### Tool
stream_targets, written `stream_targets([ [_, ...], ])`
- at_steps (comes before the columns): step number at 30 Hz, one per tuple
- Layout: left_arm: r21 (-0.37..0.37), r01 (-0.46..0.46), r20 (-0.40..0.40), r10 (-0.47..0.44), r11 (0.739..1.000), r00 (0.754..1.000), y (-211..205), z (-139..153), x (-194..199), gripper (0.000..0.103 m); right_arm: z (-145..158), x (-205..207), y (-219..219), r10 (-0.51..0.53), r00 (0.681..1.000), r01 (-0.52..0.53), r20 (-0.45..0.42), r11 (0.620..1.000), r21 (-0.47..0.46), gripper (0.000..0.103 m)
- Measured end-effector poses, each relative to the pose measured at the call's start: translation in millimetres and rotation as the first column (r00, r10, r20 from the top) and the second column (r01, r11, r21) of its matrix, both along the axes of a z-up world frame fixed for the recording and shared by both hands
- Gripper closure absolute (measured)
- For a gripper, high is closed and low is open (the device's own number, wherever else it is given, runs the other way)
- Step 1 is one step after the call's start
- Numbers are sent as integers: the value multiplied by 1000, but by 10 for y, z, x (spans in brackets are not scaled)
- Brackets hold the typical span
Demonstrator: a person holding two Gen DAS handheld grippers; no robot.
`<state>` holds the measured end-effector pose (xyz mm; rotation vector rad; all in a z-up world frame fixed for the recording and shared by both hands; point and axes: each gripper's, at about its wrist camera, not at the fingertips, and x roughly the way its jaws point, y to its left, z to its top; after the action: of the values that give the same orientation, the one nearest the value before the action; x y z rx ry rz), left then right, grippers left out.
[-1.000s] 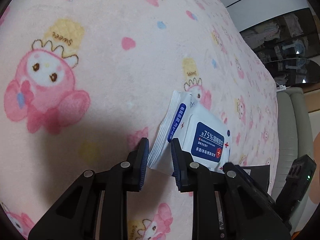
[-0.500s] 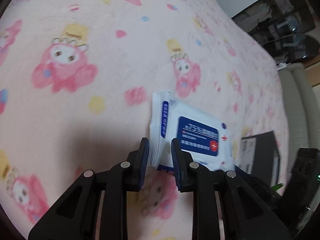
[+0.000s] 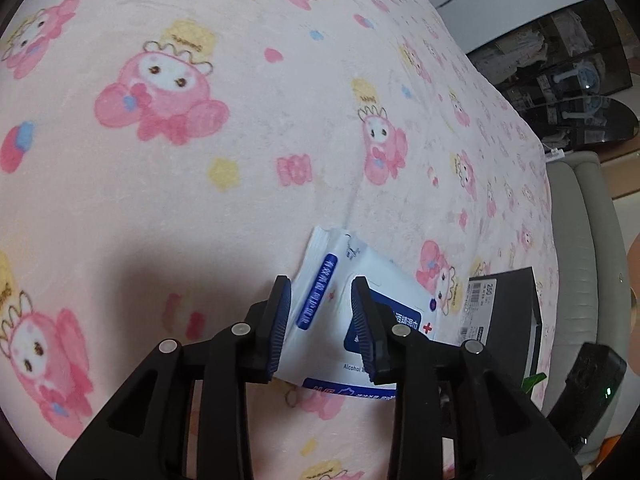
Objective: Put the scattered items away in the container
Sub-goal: 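Lift the wipes pack with the left gripper and carry it over the box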
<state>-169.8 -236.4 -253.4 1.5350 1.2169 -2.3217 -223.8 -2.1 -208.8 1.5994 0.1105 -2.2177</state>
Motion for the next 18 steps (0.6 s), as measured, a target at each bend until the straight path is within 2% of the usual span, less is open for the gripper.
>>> stream_targets([
  [3, -18, 17, 70, -16, 1000, 997, 39, -118, -71, 55, -197, -125, -29, -20, 998, 21, 52, 999, -24, 48],
  [5, -14, 20, 118, -18, 1000, 993, 49, -213, -97, 55, -350, -205, -70, -24, 995, 29, 96, 998, -54, 48],
  [7, -31, 24, 133, -19, 999, 991, 57, -230, -111, 55, -398, -231, -107, -7, 993, 19, 116, 994, -105, 47],
  [8, -39, 31, 130, -26, 999, 991, 73, -214, -110, 55, -401, -231, -132, 8, 993, 7, 119, 992, -125, 49],
  [12, -19, 90, 90, -88, 996, 992, 187, -124, -83, 71, -201, -82, -214, 65, 997, -60, 42, 992, -114, 58],
  [15, 13, 128, 34, -128, 992, 991, 285, 3, -6, 72, -12, 44, -125, 61, 998, -58, 12, 988, -146, 58],
  [18, 6, 150, -25, -150, 989, 988, 398, 174, 104, 72, 152, 175, -15, 54, 998, -56, -22, 986, -158, 58],
])
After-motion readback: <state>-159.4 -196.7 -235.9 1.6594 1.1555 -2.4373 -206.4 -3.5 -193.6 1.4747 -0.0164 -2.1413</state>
